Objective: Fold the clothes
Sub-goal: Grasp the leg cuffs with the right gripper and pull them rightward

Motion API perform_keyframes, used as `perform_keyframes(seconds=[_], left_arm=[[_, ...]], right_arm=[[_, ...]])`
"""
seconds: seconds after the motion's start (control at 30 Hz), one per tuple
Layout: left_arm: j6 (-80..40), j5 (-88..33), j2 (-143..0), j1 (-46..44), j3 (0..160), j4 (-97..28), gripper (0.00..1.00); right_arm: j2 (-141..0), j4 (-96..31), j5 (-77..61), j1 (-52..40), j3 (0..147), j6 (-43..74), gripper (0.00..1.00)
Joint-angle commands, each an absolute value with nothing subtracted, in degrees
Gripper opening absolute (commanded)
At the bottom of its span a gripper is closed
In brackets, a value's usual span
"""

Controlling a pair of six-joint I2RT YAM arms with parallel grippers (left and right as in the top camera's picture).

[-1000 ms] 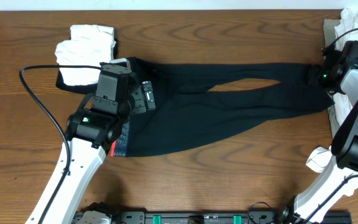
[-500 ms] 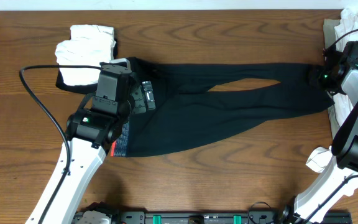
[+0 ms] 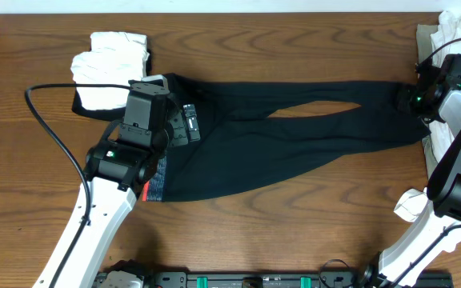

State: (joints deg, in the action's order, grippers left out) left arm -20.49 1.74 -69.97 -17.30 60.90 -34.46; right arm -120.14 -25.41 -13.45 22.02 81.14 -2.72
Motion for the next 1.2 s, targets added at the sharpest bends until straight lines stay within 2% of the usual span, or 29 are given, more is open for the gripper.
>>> perform_keyframes(seconds=[0.0, 0.33, 0.73, 1.0, 1.1, 1.17], left_arm=[[-19.53, 2.59, -69.63, -17.06, 61.95, -34.41, 0.98], [-19.53, 2.59, -69.63, -17.06, 61.95, -34.41, 0.98], [-19.51, 2.59, -69.63, -17.04, 61.95, -34.41, 0.98], [-19.53, 2.59, -69.63, -17.06, 61.95, -34.41, 0.98], [-19.53, 2.59, -69.63, -17.06, 61.95, -34.41, 0.98], [-19.53, 2.59, -69.63, -17.06, 61.95, -34.41, 0.98]], right_arm=[[-118.30, -25.28, -13.52, 22.70, 80.49, -2.59, 0.27], [-119.09, -24.93, -13.52, 22.70, 80.12, -2.57, 0.34], [-119.50, -24.62, -14.39, 22.70, 80.12, -0.69, 0.28], [-120.05, -25.69, -14.37, 22.70, 80.09, -0.69, 0.38], [-120.66, -25.50, -14.39, 22.65, 80.09, -0.67, 0.37], [-120.66, -25.50, -14.39, 22.65, 80.09, -0.69, 0.32]])
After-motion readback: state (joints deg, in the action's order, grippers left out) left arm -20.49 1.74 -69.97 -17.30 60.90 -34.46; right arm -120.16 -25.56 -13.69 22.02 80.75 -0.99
